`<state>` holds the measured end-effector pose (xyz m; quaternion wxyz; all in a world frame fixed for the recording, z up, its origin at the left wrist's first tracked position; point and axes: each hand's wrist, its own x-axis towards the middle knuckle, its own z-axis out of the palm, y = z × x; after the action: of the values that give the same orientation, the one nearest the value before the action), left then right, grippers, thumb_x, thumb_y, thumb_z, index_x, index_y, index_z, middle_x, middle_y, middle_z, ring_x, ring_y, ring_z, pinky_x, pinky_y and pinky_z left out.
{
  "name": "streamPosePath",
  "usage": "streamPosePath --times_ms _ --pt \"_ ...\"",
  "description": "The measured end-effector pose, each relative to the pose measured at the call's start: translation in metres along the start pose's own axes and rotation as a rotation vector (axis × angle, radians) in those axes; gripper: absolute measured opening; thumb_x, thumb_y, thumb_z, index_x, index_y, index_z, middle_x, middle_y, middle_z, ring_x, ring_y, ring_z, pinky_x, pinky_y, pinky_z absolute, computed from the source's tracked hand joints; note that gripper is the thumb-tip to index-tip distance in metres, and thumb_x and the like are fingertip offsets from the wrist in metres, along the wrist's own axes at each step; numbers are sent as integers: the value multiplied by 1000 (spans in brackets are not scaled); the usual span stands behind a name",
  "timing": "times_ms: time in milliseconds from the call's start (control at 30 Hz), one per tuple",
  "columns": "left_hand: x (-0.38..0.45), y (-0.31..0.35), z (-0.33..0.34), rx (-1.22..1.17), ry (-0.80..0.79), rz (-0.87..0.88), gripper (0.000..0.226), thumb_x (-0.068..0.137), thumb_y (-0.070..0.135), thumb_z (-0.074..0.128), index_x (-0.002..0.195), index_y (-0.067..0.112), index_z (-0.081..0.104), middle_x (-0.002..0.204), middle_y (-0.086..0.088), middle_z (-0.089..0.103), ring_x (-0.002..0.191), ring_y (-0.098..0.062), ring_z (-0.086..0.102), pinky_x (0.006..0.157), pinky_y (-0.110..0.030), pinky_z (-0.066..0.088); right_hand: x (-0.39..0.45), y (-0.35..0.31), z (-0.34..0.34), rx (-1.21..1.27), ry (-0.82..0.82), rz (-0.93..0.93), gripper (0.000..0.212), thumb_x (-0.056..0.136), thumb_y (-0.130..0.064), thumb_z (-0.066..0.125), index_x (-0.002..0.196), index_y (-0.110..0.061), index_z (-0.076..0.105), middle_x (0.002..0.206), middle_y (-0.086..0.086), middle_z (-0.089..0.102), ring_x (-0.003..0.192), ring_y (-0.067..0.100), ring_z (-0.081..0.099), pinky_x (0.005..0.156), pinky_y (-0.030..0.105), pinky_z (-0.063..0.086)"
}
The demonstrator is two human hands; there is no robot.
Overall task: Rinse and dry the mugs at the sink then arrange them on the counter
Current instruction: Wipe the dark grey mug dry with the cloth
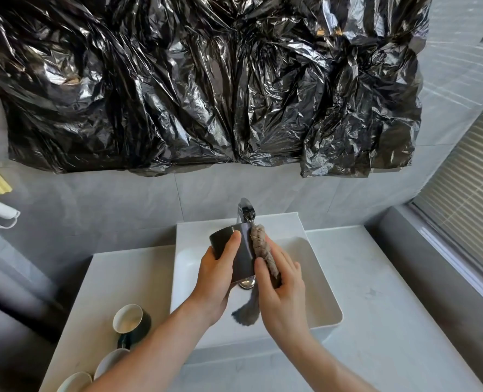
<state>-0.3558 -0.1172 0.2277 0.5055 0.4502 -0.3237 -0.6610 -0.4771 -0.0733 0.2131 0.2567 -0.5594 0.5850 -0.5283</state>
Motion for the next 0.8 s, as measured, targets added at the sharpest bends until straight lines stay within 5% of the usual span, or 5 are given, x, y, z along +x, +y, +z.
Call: streamPosePath --times_ms 267,333,433,700,800 --pt "-5 13 -3 -21 -47 -45 54 87 47 71 123 7 71 107 -18 78 88 -30 77 63 -33 61 -5 -14 11 336 -25 86 44 101 -36 54 143 -47 55 147 -13 58 133 24 60 105 62 50" --pt "-3 13 -5 83 -12 3 57 87 55 72 119 8 72 103 -17 78 92 -32 76 71 -40 62 -6 -11 10 316 9 50 44 100 -31 57 140 -46 59 146 -14 57 131 26 61 103 63 51" --pt "0 11 -6 55 5 3 48 97 48 63 127 11 69 120 -17 75 117 -35 70 103 -52 56 -2 -13 8 294 50 -10 47 102 -7 58 137 -38 63 144 -19 58 139 10 53 112 33 48" --pt "2 21 -1 -69 -50 -45 69 78 48 82 133 9 66 124 -25 72 103 -32 72 86 -43 57 3 -19 5 382 178 -28 43 104 -1 55 135 -29 65 145 -13 60 139 4 52 113 22 43" --pt "2 22 0 -61 -56 -38 63 81 46 73 131 8 68 123 -18 75 110 -26 71 93 -37 56 14 -14 6 403 244 128 32 107 -18 53 136 -26 65 137 -7 65 132 10 58 113 38 47"
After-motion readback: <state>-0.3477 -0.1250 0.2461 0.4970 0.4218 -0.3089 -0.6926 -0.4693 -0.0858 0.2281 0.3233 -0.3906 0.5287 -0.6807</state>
